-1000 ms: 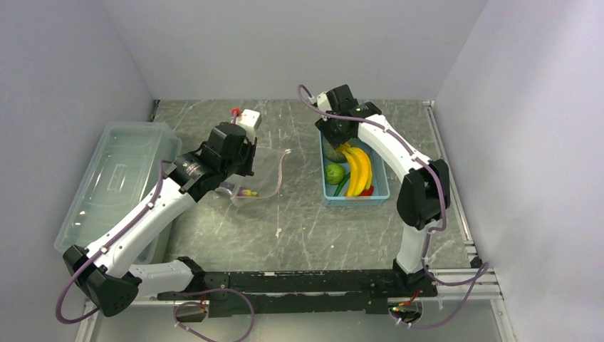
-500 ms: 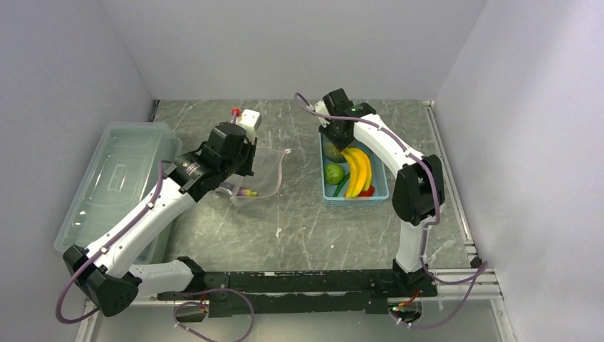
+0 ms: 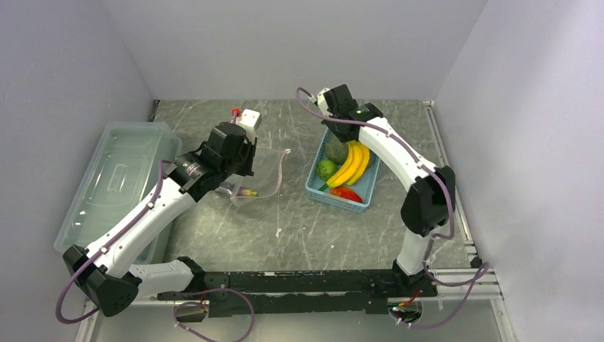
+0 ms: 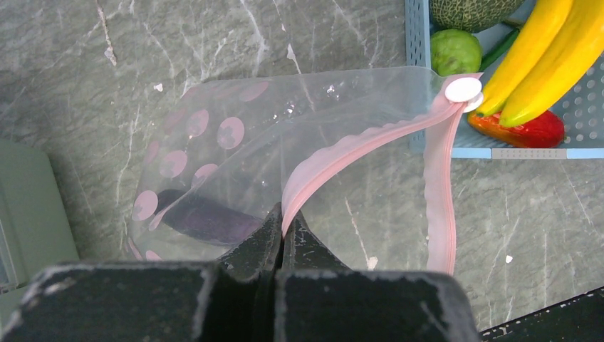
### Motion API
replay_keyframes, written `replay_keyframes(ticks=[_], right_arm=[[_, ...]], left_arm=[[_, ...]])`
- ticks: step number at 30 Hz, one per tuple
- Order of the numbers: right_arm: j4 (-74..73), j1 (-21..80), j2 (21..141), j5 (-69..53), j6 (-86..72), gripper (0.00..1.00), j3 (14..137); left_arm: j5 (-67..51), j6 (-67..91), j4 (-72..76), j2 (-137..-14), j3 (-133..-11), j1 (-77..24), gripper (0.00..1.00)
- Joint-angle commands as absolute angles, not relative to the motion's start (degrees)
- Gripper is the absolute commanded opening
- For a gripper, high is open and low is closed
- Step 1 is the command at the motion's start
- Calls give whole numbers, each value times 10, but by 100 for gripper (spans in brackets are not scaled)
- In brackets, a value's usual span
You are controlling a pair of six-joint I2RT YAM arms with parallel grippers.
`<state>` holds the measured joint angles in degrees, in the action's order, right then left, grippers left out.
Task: Place the food in the zip-top bag and seal the zipper
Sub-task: Pick up the fake fruit from the bin, then place the fake fruit in the zipper food storage bag.
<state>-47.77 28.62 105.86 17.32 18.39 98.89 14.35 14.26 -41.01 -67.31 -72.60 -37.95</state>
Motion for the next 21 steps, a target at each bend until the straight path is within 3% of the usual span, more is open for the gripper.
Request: replay_keyframes(ticks=[1, 21], right_arm=[[-408, 304, 964, 245, 172, 0, 974], [-190, 454, 675, 281, 102, 0, 777]], left_arm=[[141, 137, -396, -663, -727, -378, 0], [157, 150, -400, -668, -730, -378, 0]])
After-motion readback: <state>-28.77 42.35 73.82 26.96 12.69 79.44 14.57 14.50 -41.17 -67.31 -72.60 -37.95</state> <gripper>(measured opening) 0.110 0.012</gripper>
